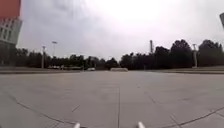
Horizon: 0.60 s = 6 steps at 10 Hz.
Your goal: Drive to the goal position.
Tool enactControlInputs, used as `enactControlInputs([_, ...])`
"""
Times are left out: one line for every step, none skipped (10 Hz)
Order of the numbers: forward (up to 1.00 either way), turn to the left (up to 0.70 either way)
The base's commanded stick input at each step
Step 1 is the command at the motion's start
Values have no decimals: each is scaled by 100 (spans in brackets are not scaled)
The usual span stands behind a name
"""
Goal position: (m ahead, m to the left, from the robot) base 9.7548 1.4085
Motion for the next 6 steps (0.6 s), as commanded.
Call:
enactControlInputs([50, 0])
enactControlInputs([50, 0])
enactControlInputs([50, 0])
enactControlInputs([50, 0])
enactControlInputs([50, 0])
enactControlInputs([50, -1])
